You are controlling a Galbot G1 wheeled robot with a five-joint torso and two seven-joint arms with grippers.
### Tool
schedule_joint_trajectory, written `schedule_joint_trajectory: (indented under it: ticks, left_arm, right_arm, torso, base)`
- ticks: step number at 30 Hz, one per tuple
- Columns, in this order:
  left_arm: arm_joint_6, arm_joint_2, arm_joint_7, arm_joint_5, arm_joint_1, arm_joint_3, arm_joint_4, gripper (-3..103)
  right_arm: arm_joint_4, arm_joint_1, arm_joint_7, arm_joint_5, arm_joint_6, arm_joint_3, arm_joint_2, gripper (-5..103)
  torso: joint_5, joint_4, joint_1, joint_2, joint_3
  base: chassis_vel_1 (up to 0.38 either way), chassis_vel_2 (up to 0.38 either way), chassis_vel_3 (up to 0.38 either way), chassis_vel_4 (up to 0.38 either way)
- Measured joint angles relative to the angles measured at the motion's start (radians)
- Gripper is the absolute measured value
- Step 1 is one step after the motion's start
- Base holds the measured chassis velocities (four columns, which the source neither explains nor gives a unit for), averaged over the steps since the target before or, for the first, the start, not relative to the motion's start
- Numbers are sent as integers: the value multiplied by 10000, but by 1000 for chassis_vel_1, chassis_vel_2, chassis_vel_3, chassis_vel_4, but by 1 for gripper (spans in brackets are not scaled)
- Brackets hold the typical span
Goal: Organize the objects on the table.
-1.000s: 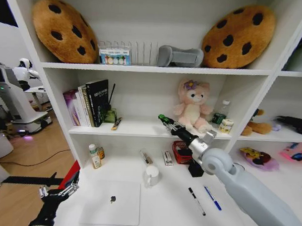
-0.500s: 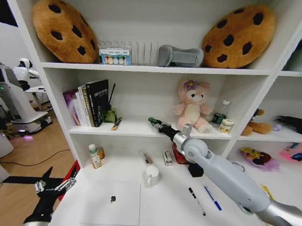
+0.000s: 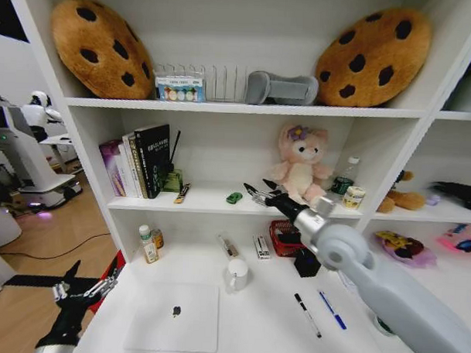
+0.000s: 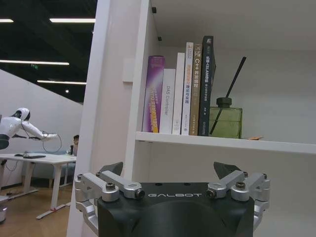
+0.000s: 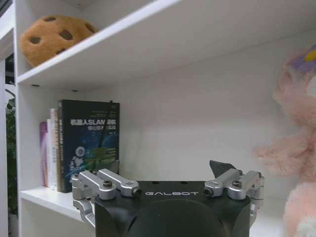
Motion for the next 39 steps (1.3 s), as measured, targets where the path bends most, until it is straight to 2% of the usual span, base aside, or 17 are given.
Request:
schedule_joint_trajectory:
  ticks: [2,3,9,10,12,13,16,17,20,24,32,39]
  left_arm:
    - [6,-41,-2,23,-48,83,6,100]
    - [10,-60,-4,46,-56,107,0,100]
    - [19,-95,0,109,-71,163,-45,100]
    - [19,-94,-1,117,-71,163,-46,100]
    - [-21,-26,36,37,-45,79,-36,100]
    - [-21,-26,36,37,-45,79,-36,100]
    - [-157,20,105,-48,-35,27,109,100]
    - [-157,20,105,-48,-35,27,109,100]
    - [-280,-157,133,1,-82,140,327,100]
    - [-335,-206,143,35,-76,167,424,100]
    - [-348,-55,126,-2,-81,90,596,100]
    - [-348,-119,110,104,-69,120,618,100]
  right_arm:
    - [1057,-2075,66,-526,8,1387,104,100]
    - [1315,-2658,74,-691,0,1695,190,100]
    - [1753,-4432,86,-1450,-37,2438,656,100]
    - [1802,-5164,78,-1872,-31,2635,946,100]
    - [1802,-7334,-22,-3468,333,3106,1891,100]
    - [1802,-7334,-22,-3468,333,3106,1891,100]
    - [1080,-9280,-291,-5393,1031,3363,3067,100]
    - [1080,-9280,-291,-5393,1031,3363,3067,100]
    - [-19,-9694,-324,-6086,1108,3137,3852,100]
    - [-605,-9638,-165,-6116,815,2895,4153,100]
    - [-1636,-8965,308,-5437,-127,2625,3980,100]
    - [-2267,-8414,372,-5095,-363,2405,3767,100]
  torso:
    - [-2,6,0,0,0]
    - [0,7,0,0,0]
    - [-5,12,-1,0,-1]
    - [2,10,0,0,0]
    - [-2,8,0,0,0]
    - [-2,8,0,0,0]
    - [-3,6,-1,1,0]
    - [-3,6,-1,1,0]
    - [-1,7,0,0,1]
    - [-1,8,1,0,1]
    - [-1,8,2,-2,3]
    - [-1,8,3,-2,3]
  base:
    - [0,0,0,0]
    - [0,0,0,0]
    - [0,0,0,0]
    - [0,0,0,0]
    - [0,0,0,0]
    - [0,0,0,0]
    - [0,0,0,0]
    - [0,0,0,0]
    - [0,0,0,0]
    - [0,0,0,0]
    - [0,0,0,0]
    - [0,0,0,0]
